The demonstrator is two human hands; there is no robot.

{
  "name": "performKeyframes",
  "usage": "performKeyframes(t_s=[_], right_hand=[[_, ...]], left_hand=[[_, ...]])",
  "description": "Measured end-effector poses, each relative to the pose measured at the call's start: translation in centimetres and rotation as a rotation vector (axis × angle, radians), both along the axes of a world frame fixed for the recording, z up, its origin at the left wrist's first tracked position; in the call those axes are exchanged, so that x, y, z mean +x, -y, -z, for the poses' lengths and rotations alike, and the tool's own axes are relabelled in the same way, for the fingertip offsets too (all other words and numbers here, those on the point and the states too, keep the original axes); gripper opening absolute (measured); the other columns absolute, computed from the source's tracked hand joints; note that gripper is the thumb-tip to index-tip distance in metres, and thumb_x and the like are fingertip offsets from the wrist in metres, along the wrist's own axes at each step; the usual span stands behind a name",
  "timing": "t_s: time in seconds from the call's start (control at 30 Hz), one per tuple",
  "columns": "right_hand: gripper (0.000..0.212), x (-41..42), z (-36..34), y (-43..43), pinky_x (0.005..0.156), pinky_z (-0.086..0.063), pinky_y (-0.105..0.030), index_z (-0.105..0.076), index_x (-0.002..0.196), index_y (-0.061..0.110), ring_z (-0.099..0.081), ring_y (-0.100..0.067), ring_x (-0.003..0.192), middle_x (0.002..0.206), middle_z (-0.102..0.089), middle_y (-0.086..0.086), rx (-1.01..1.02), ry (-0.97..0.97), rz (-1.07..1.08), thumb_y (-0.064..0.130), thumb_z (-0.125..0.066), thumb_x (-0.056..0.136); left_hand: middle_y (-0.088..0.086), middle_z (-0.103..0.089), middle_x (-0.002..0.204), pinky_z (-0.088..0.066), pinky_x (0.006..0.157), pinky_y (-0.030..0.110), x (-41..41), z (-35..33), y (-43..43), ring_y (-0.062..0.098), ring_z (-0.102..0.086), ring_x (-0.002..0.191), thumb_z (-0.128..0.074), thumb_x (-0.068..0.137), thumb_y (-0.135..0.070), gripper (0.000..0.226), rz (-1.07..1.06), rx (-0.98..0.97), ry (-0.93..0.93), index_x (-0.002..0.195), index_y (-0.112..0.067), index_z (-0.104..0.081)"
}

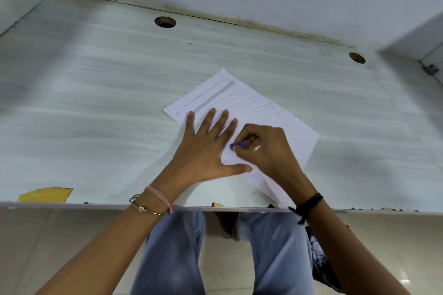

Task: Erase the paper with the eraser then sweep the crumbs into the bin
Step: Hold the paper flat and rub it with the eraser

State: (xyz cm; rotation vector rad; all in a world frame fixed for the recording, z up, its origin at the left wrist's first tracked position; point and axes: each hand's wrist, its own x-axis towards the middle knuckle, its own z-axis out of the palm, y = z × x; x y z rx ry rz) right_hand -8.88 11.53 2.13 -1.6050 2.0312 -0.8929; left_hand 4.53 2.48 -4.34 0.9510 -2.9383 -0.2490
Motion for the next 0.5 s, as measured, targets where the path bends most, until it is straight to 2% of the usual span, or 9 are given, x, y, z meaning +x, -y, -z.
performKeyframes(t_s=[0.07, 0.2, 0.33, 0.5], right_hand=[[0.009, 0.5, -0.1, -0.7, 0.055, -0.043, -0.014, -0.070, 0.071, 0.010, -0.059, -0.014, 0.057, 0.062, -0.068, 0.000, 0.067, 0.036, -0.070, 0.003, -0.075, 0.070], [0.008, -1.5, -0.2, 0.7, 0.054, -0.044, -0.011, -0.069, 0.073, 0.006, -0.055, -0.003, 0.054, 0.064, -0.066, -0.002, -0.036, 0.086, 0.129, 0.002, -0.075, 0.072], [0.010, 0.3, -0.1, -0.2, 0.054, -0.041, -0.009, -0.070, 0.072, 0.009, -0.055, -0.004, 0.054, 0.063, -0.067, -0.001, 0.066, 0.042, -0.023, 0.001, -0.074, 0.070], [0.008, -1.7, -0.3, 1.1, 0.054, -0.045, -0.012, -0.070, 0.074, 0.007, -0.056, 0.000, 0.054, 0.065, -0.068, -0.001, -0.020, 0.099, 0.134, 0.000, -0.074, 0.072]], left_hand=[[0.000, 0.022, 0.161, 0.009, 0.114, 0.063, 0.0, 0.0, 0.0, 0.024, 0.023, 0.148, 0.013, 0.056, -0.096, 0.120, 0.008, -0.022, 0.014, 0.154, -0.028, 0.015], [-0.003, 0.021, 0.161, 0.012, 0.115, 0.061, 0.0, 0.0, -0.2, 0.020, 0.024, 0.147, -0.009, 0.065, -0.096, 0.114, -0.019, 0.034, -0.038, 0.155, -0.030, 0.010], [0.000, 0.019, 0.162, 0.010, 0.114, 0.063, 0.0, 0.1, -0.1, 0.023, 0.022, 0.148, -0.005, 0.064, -0.096, 0.114, -0.001, -0.009, -0.029, 0.155, -0.029, 0.011], [-0.003, 0.022, 0.161, 0.013, 0.114, 0.061, 0.0, -0.1, -0.3, 0.020, 0.025, 0.147, -0.016, 0.068, -0.095, 0.112, -0.020, 0.046, -0.052, 0.155, -0.030, 0.010]])
